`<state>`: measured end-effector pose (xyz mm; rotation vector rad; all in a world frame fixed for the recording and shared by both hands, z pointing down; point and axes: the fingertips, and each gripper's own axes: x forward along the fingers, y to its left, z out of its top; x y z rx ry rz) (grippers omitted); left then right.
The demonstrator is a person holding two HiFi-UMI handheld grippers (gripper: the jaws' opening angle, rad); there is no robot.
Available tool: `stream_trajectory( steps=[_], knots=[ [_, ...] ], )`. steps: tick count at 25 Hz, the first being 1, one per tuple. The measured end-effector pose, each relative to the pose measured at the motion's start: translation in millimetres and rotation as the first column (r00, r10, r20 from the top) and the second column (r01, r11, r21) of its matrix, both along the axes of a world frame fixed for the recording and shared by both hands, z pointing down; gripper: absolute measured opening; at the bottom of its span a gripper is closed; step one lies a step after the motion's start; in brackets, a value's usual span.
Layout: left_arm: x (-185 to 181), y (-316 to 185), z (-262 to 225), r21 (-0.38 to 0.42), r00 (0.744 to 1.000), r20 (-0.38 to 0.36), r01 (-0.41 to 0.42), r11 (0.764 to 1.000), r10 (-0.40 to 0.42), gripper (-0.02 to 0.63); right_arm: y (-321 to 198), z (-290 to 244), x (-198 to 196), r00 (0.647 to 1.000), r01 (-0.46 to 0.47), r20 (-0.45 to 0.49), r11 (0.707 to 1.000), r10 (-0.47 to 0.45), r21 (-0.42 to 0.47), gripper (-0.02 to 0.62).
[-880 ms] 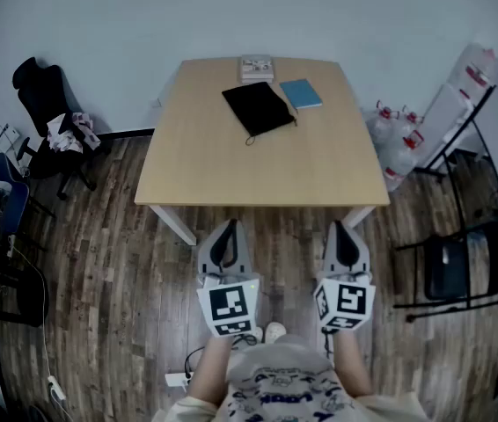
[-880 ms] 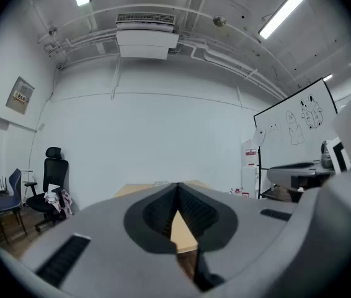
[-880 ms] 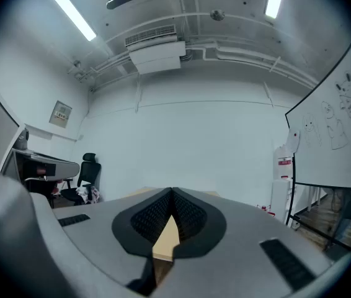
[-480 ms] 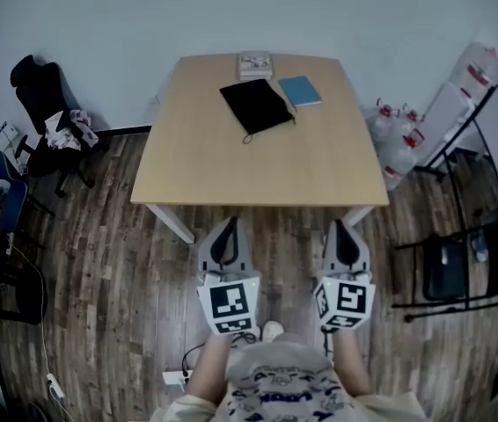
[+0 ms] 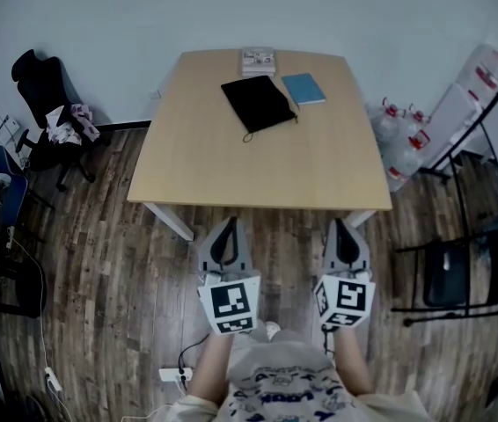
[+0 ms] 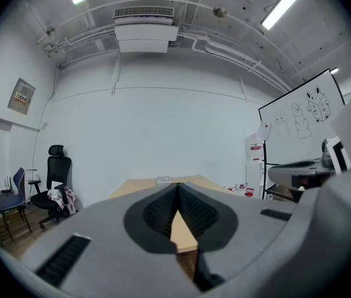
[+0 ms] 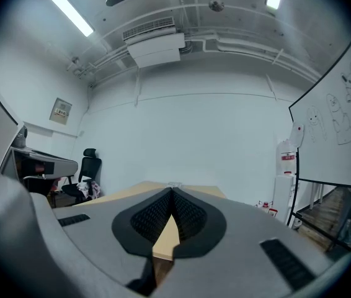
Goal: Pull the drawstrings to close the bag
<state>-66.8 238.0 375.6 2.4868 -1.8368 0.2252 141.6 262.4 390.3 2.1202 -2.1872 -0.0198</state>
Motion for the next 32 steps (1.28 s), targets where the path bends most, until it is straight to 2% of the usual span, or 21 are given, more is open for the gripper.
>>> stream_trajectory(
  steps=[5, 10, 18, 26, 32],
  knots=[
    [-2.9, -22.3, 14.7, -0.022, 1.000, 0.016, 0.026, 0.999, -0.025, 0.002, -23.3, 14.5, 0.6, 1.000, 0.014, 0.006, 0.999, -0.014, -0.028, 0.002],
    [-0.4, -70.5, 27.0, -0.039, 1.000, 0.014, 0.028, 0.999, -0.028, 0.002, -69.5, 23.6, 2.3, 1.000, 0.009, 0.006, 0.999, -0.009, -0.047, 0.002],
    [9.7, -196.0, 49.2, -0.088, 1.000, -0.018, -0.001, 0.996, -0.001, 0.002, -191.3, 39.0, 14.6, 0.999, -0.041, -0.012, 0.996, 0.040, -0.085, 0.002],
    [27.8, -329.4, 64.9, -0.152, 0.997, 0.048, -0.060, 0.987, 0.068, 0.002, -326.0, 52.1, 28.2, 0.995, -0.094, -0.002, 0.982, 0.095, -0.161, 0.002],
    [30.8, -385.9, 91.0, -0.228, 0.994, 0.074, -0.057, 0.972, 0.076, 0.002, -386.2, 83.5, 37.3, 0.993, -0.117, -0.018, 0.959, 0.116, -0.257, 0.002]
  ],
)
